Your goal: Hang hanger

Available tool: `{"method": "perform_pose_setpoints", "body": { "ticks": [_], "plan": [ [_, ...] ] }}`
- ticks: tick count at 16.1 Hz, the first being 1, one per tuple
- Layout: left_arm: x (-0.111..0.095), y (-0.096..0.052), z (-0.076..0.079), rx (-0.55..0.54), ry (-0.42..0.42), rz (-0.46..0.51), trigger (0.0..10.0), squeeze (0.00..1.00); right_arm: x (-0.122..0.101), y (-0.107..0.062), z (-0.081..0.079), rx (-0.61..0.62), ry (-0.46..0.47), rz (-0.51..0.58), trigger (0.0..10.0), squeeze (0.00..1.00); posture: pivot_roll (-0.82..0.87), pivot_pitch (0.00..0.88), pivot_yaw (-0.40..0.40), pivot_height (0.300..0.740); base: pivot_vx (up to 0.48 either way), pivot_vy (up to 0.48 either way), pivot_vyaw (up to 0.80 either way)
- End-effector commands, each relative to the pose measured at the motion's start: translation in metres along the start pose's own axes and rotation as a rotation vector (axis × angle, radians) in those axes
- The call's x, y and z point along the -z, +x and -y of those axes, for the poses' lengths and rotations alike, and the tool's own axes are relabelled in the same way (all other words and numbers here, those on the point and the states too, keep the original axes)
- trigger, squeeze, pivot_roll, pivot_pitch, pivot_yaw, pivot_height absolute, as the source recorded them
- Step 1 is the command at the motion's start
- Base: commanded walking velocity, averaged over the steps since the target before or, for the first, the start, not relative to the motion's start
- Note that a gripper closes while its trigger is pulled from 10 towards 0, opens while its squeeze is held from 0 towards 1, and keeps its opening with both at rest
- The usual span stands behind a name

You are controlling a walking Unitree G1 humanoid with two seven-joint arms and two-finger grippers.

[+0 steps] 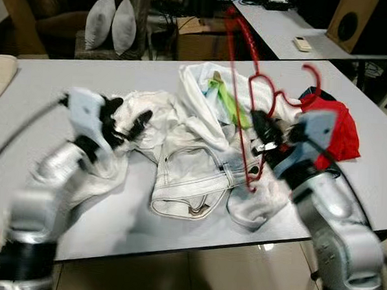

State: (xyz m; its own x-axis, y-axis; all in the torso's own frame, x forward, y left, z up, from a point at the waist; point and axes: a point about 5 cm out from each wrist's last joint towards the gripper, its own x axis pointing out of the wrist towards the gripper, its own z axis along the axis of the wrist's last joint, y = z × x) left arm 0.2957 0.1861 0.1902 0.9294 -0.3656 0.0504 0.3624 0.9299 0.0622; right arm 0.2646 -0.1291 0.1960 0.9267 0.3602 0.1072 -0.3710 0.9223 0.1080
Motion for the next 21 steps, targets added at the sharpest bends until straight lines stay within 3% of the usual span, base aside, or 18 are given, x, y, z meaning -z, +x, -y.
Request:
{"method": "perform_pose_setpoints", "body": {
  "ticks": [1,2,3,4,8,10,11,12,15,21],
  "plan": [
    [-0.006,-0.001,0.005,-0.054,0.024,0.043,10.0,0.06,-0.001,-0.001,0.0,0.015,-0.012,0.013,10.0,0.0,-0.08,0.0,-0.014,0.74,0.0,0.0,0.0],
    [-0.005,-0.003,0.006,-0.077,0.017,0.048,10.0,0.0,0.001,-0.001,0.0,0.019,-0.018,0.013,10.0,0.0,-0.08,0.0,-0.014,0.74,0.0,0.0,0.0],
    [-0.002,-0.005,0.009,-0.107,0.001,0.045,10.0,0.0,0.002,-0.001,-0.001,0.02,-0.035,0.013,10.0,0.0,-0.08,0.0,-0.014,0.74,0.0,0.319,0.0],
    [0.005,-0.005,0.012,-0.103,0.055,0.01,10.0,0.0,0.003,-0.002,-0.001,0.045,-0.054,0.007,10.0,0.0,-0.1,0.0,-0.006,0.74,0.0,0.364,0.0],
    [0.001,0.005,0.01,-0.14,0.082,0.019,10.0,0.0,-0.003,-0.007,0.008,0.121,-0.057,0.035,10.0,0.0,-0.11,0.0,0.014,0.74,0.0,0.356,0.0],
    [-0.001,0.006,0.015,-0.123,0.121,0.016,10.0,0.0,-0.009,-0.004,0.01,0.136,-0.081,0.082,10.0,0.0,-0.1,0.0,0.005,0.74,0.0,0.356,0.0],
    [-0.002,0.004,0.013,-0.133,0.113,0.017,10.0,0.0,-0.013,0.0,0.01,0.147,-0.137,0.11,10.0,0.0,-0.09,0.0,0.002,0.74,0.0,0.352,0.0],
    [-0.003,0.003,0.011,-0.146,0.106,0.017,10.0,0.0,-0.016,0.003,0.007,0.119,-0.132,0.128,10.0,0.0,-0.09,0.0,0.002,0.74,0.0,0.352,0.0],
    [-0.005,0.003,0.003,-0.166,0.121,0.018,10.0,0.0,-0.028,0.006,0.009,0.225,-0.202,0.236,10.0,0.0,-0.09,0.0,0.015,0.74,0.0,0.34,0.0],
    [-0.004,0.006,0.013,-0.136,0.105,0.012,10.0,0.0,-0.019,0.004,0.005,0.207,-0.191,0.192,10.0,0.0,-0.1,0.0,0.02,0.74,0.0,0.334,0.0]
  ]
}}
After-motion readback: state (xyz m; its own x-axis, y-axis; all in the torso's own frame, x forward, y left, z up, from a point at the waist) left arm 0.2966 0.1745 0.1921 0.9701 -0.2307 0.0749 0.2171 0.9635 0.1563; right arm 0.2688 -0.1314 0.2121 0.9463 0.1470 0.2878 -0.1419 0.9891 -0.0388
